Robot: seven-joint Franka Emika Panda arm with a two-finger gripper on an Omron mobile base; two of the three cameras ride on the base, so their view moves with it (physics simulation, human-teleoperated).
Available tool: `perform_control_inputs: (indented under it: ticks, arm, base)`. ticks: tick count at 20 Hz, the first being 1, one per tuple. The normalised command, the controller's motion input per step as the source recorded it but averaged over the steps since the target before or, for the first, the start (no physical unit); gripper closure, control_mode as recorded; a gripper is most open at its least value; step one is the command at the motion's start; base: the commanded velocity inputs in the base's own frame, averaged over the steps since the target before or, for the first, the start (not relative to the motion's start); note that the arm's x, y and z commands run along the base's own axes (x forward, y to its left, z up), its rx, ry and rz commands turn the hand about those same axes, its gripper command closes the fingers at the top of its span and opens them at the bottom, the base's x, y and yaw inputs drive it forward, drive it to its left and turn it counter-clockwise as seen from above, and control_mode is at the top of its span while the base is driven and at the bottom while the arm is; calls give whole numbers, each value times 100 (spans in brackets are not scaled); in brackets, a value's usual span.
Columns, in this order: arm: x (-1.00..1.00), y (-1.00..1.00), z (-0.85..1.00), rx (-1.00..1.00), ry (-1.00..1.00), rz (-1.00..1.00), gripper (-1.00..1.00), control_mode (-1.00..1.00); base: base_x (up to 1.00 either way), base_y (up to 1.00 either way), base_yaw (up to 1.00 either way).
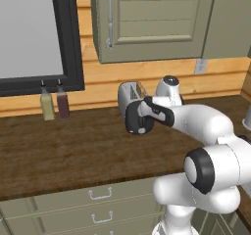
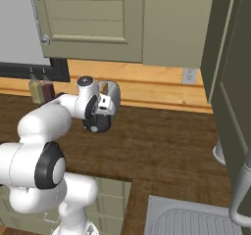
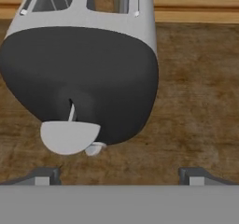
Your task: Start the toaster. Once the lever pops up, take the bread to the plate on the dining counter.
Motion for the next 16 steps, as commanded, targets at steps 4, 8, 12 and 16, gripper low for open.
perform_control_inputs:
  ticks: [4, 8, 12, 16]
  arm:
    - [0, 0, -1, 0, 0, 0, -100, -100]
    - [0, 0, -6, 0, 0, 0, -100, -100]
    - [0, 0, -1, 0, 0, 0, -100, -100]
    - [16, 1, 0, 0, 0, 0, -100, -100]
  base:
    - [0, 0, 0]
    - [0, 0, 0]
    - [0, 0, 0]
    - [0, 0, 0]
